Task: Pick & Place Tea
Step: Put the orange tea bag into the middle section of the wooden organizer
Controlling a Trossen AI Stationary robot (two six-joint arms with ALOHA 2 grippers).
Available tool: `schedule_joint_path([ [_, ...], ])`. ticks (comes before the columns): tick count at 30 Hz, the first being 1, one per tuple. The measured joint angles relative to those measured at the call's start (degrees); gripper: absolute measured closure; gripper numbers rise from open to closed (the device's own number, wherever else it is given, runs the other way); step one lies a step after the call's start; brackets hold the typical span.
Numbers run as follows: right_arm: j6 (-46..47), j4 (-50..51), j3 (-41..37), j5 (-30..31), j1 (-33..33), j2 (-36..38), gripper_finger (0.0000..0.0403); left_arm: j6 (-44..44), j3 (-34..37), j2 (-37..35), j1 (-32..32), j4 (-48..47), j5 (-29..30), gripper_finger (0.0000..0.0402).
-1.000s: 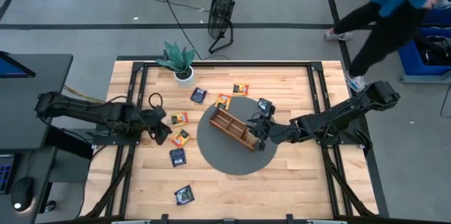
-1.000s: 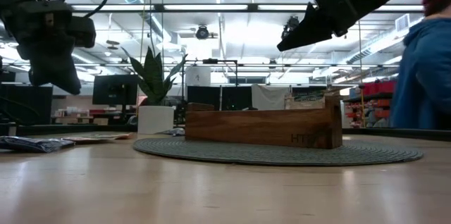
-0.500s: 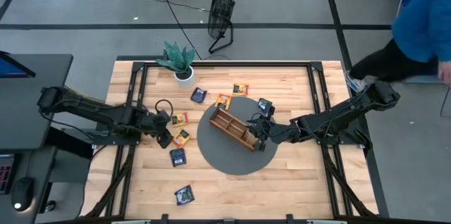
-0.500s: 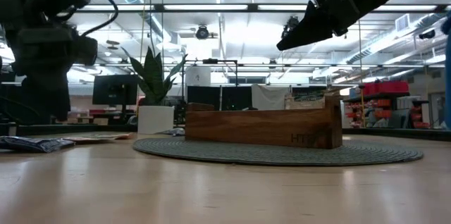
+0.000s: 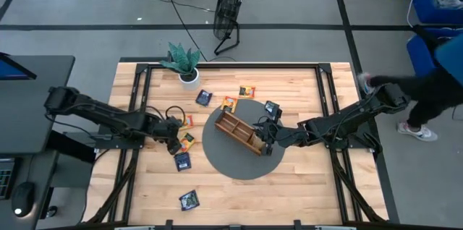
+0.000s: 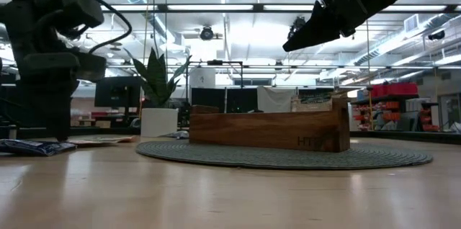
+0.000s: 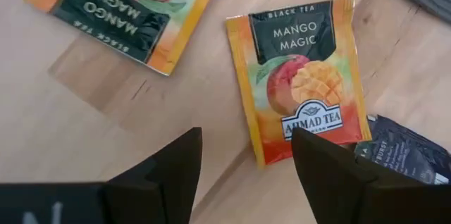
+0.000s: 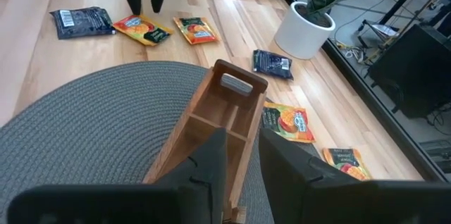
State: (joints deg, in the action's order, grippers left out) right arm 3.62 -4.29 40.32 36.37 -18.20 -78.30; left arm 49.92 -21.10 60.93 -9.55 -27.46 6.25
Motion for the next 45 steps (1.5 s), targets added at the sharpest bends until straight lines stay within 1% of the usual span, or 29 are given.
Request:
schedule_joint_path([
  [4, 0.0, 0.0, 0.0, 0.0, 0.0, 0.0, 0.0312, -0.1, -0.2, 2.6, 0.0, 1.3, -0.5, 0.0179],
  [8, 0.0, 0.0, 0.0, 0.0, 0.0, 0.0, 0.0312, -0.2, -0.3, 3.4, 0.0, 1.4, -0.5, 0.0182],
  [12, -0.1, 0.0, 0.0, 0.0, 0.0, 0.0, 0.0312, 0.0, -0.2, 3.4, 0.0, 1.7, -0.4, 0.0202],
  [16, -0.1, 0.0, 0.0, 0.1, 0.0, 0.0, 0.0312, -0.1, -0.1, 3.6, -0.1, 2.6, 1.1, 0.0243],
  [25, -0.2, 0.1, 0.0, 0.2, 0.0, 0.0, 0.0312, -3.7, 0.0, 3.7, -0.1, 6.2, 2.1, 0.0375],
  [27, -0.2, 0.1, 0.0, 0.2, 0.0, 0.0, 0.0312, -3.9, 0.0, 3.7, -0.1, 6.2, 2.3, 0.0394],
  [34, -0.1, 0.2, 0.0, 0.2, 0.0, 0.0, 0.0312, -4.2, 0.0, 3.7, -0.1, 6.2, 4.0, 0.0399],
  [39, -0.1, 0.2, 0.0, 0.2, 0.0, 0.0, 0.0312, -5.7, 0.1, 3.5, -0.1, 8.1, 4.5, 0.04],
  [45, 0.3, 0.1, 0.0, 0.2, 0.0, 0.0, 0.0312, -7.0, 0.1, 3.5, -0.1, 8.7, 3.3, 0.04],
])
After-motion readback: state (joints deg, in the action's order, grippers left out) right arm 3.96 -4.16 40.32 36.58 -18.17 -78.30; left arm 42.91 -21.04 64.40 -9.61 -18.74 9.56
